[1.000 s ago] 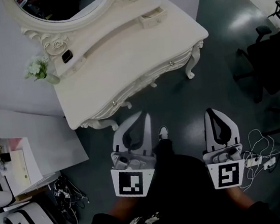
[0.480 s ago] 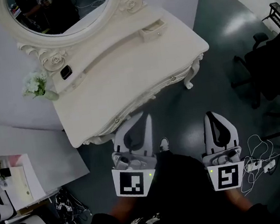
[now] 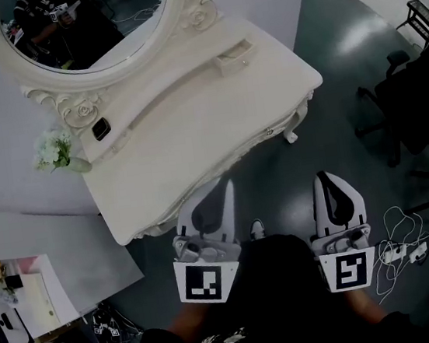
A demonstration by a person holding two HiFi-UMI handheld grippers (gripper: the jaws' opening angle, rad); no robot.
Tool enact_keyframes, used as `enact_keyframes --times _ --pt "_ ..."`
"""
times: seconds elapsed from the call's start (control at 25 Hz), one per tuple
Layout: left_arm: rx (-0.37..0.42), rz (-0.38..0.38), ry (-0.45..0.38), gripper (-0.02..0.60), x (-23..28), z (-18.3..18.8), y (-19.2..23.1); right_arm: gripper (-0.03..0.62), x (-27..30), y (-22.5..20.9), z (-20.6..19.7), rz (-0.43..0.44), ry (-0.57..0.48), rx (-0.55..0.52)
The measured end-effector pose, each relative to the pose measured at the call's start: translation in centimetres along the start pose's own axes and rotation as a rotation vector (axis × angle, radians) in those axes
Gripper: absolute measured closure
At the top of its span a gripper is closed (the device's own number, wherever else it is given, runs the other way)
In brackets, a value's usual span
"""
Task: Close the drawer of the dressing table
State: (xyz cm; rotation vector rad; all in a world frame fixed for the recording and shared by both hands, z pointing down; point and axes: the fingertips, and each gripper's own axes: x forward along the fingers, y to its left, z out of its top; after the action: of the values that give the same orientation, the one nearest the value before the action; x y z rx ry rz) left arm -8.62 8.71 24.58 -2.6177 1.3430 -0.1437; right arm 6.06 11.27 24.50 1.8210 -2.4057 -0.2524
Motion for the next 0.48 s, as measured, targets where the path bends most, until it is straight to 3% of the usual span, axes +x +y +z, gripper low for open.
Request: enact_keyframes --times 0.48 --pt "-0.066 -0.039 -0.017 0.58 1.4 -0.8 0.1 0.595 0.0 -0.4 -0.7 -0.04 0.036 -0.01"
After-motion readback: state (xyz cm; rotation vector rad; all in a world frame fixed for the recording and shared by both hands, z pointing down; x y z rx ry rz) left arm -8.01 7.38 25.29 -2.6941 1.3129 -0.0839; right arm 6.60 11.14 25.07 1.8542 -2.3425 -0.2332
